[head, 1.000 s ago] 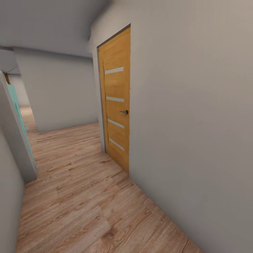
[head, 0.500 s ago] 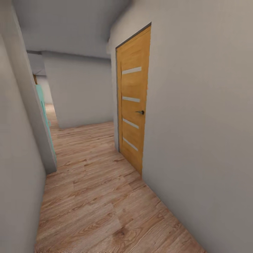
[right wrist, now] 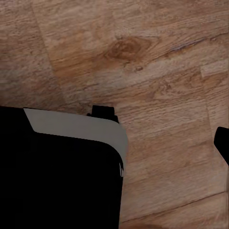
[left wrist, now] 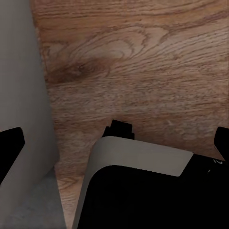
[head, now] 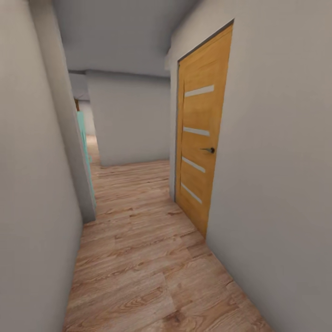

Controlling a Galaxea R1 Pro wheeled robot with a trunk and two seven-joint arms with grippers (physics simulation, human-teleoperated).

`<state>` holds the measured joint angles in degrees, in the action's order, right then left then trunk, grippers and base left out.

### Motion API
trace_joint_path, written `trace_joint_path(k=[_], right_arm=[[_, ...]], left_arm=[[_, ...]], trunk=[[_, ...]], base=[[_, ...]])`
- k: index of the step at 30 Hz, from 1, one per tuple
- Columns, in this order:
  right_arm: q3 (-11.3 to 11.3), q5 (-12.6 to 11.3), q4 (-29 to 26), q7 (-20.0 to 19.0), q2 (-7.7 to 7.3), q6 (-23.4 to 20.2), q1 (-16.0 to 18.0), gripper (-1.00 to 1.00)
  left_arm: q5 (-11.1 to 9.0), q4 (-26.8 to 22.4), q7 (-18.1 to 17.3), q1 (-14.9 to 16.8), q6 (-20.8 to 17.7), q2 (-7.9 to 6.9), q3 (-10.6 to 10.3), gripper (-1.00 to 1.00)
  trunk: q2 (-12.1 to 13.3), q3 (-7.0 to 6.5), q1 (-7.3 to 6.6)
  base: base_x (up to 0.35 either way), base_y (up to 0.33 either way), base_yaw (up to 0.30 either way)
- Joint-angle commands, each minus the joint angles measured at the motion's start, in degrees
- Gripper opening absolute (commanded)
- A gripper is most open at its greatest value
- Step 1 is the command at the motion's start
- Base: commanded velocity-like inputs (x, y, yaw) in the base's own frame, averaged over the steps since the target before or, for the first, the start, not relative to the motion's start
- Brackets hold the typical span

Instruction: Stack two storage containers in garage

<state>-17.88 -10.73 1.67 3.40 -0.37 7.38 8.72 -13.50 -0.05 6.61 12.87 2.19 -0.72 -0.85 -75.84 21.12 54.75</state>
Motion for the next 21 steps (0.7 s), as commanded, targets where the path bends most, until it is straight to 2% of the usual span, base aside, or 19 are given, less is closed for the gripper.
trace_joint_path(k=[1,16,21], right_arm=[[-0.5,-0.6,0.2,0.0,0.00,0.4,0.1,1.00],[-0.5,-0.6,0.2,0.0,-0.02,0.4,0.1,1.00],[-0.5,-0.5,0.2,0.0,-0.13,0.4,0.1,1.00]], left_arm=[[-0.4,0.1,0.1,0.0,0.2,0.01,-0.1,1.00],[-0.4,0.1,0.1,0.0,0.2,0.18,-0.1,1.00],[-0.3,0.1,0.1,0.0,0.2,0.19,-0.1,1.00]], trunk=[[0.0,0.06,0.03],[0.0,0.06,0.03],[0.0,0.06,0.03]], base=[[0.318,0.000,0.292],[0.321,0.000,0.291],[0.322,-0.020,0.098]])
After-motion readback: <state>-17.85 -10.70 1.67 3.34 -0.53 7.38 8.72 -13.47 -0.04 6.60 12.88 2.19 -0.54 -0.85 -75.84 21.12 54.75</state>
